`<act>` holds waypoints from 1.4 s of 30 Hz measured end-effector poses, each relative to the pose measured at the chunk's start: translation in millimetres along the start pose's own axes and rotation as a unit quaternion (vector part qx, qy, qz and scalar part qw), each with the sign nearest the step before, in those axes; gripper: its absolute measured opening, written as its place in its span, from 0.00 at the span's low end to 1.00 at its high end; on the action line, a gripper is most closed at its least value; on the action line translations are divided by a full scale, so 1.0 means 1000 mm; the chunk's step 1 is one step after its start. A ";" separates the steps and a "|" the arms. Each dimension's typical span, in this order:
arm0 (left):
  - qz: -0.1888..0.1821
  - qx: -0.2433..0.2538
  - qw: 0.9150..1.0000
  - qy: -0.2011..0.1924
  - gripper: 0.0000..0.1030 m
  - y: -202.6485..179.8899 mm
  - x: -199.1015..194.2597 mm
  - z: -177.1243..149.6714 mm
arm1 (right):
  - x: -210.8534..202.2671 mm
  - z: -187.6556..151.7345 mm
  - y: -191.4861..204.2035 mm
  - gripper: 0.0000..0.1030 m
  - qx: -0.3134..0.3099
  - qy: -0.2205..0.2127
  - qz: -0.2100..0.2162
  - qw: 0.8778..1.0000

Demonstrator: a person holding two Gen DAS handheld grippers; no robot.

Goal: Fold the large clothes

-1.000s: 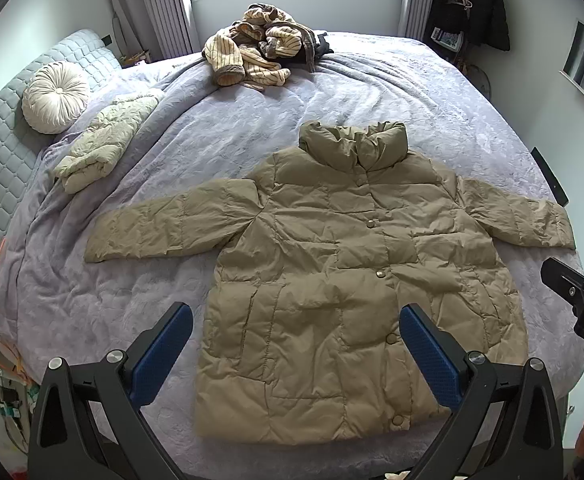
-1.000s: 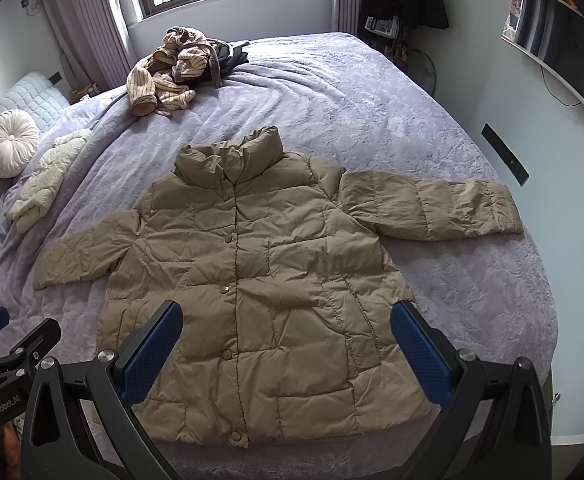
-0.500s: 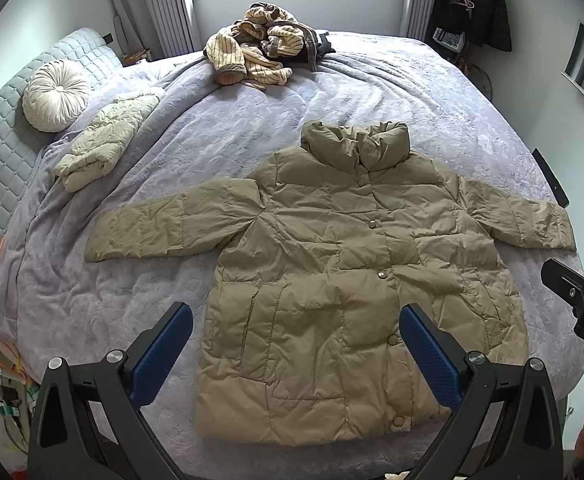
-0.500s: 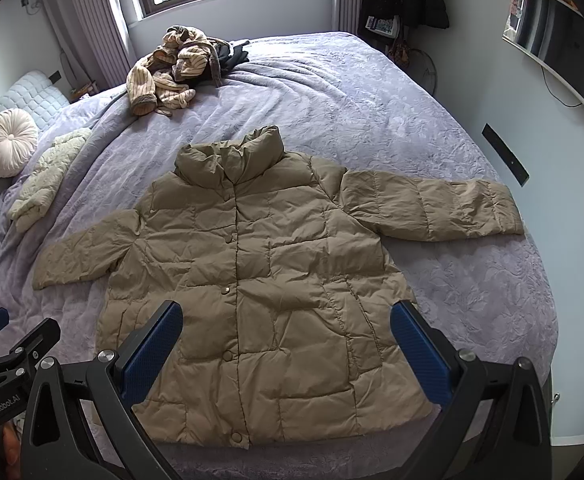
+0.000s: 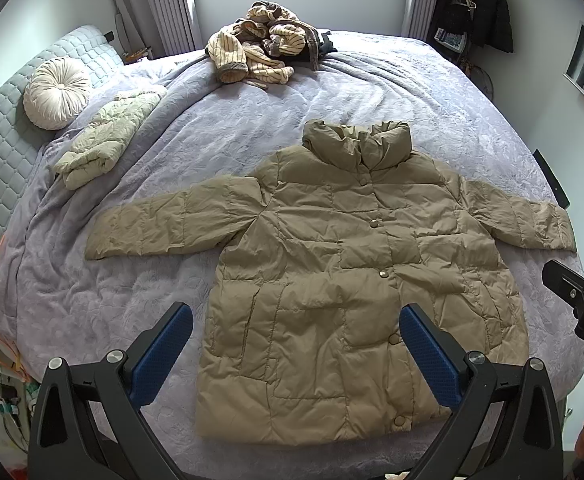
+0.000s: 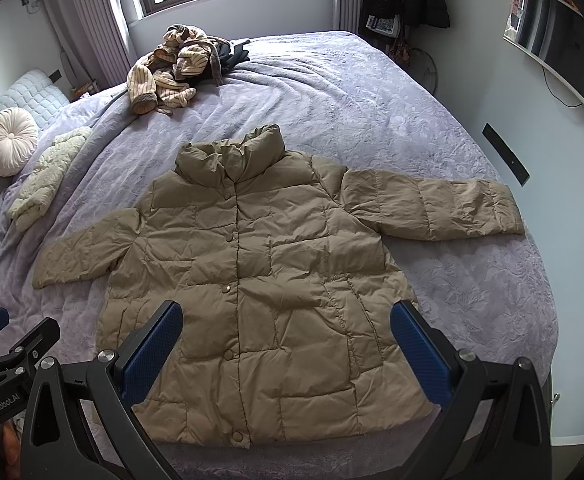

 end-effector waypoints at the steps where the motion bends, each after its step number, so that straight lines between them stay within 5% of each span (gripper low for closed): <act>1: 0.000 0.000 1.000 0.000 1.00 0.002 0.000 -0.001 | 0.000 0.000 0.000 1.00 0.000 0.000 0.000 1.000; 25: 0.001 -0.009 1.000 0.017 1.00 0.014 0.012 -0.011 | 0.007 -0.005 0.008 1.00 -0.007 0.009 -0.003 1.000; 42: -0.012 -0.104 0.991 0.079 1.00 0.117 0.076 -0.040 | 0.065 -0.033 0.100 1.00 -0.071 0.089 0.042 0.993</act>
Point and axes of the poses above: each gripper's, at about its wrist camera, not at the fingertips, and x roughly the way its jaws point, y to its left, z to its top, the point moved 10 cm from there along x, roughly the way its jaws point, and after that the axes turned 12 degrees about -z, right-handed, at the moved point
